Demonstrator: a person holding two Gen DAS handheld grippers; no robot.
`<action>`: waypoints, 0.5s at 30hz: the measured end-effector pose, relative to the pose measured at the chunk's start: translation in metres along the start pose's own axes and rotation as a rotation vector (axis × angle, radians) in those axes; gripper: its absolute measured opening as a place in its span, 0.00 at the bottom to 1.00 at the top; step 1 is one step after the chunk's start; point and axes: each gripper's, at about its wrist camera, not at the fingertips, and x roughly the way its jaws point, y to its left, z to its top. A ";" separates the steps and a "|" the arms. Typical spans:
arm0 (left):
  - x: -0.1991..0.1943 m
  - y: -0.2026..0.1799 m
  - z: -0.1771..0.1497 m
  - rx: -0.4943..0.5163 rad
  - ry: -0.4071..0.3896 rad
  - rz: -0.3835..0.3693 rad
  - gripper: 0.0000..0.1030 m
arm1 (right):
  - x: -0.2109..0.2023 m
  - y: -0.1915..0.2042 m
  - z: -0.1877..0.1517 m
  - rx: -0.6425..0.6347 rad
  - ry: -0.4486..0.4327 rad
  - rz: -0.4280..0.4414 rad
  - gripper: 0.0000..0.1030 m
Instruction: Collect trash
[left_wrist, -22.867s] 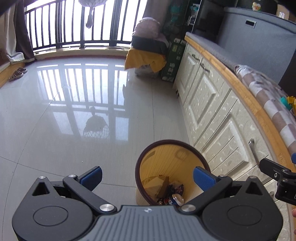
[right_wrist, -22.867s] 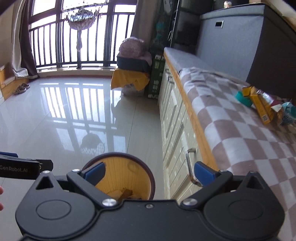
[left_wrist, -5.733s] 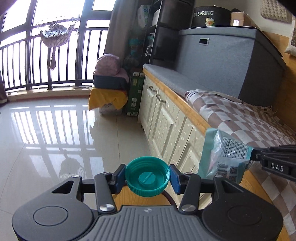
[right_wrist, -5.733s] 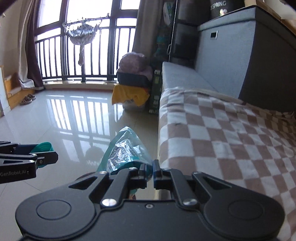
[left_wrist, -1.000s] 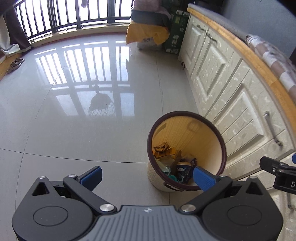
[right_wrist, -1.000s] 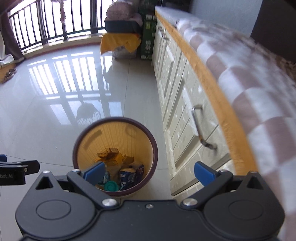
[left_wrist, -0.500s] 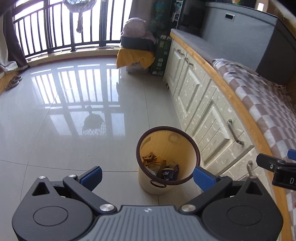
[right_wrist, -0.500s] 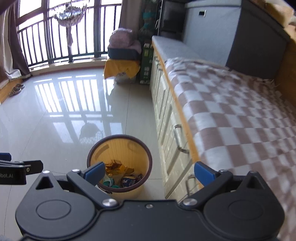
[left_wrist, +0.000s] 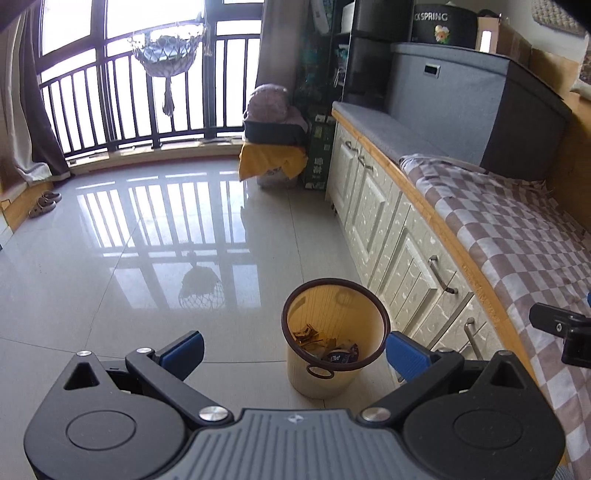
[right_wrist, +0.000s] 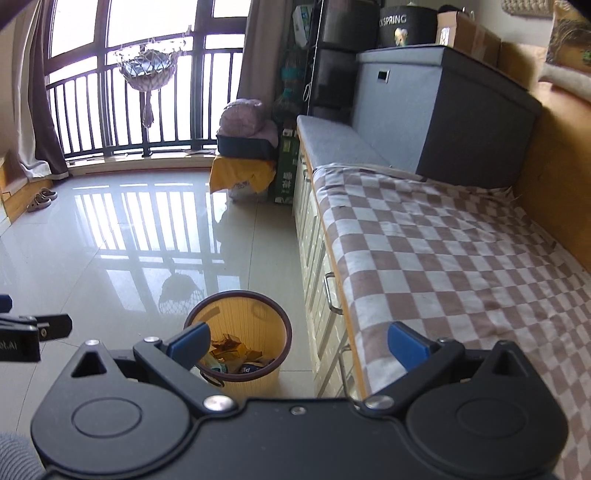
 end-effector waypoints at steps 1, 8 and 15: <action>-0.006 0.000 -0.002 0.001 -0.007 -0.002 1.00 | -0.006 0.000 -0.003 -0.002 -0.004 -0.001 1.00; -0.041 -0.001 -0.018 -0.003 -0.064 0.002 1.00 | -0.045 -0.008 -0.020 0.009 -0.041 -0.001 1.00; -0.067 0.002 -0.035 0.001 -0.098 0.013 1.00 | -0.074 -0.014 -0.039 0.019 -0.071 -0.004 1.00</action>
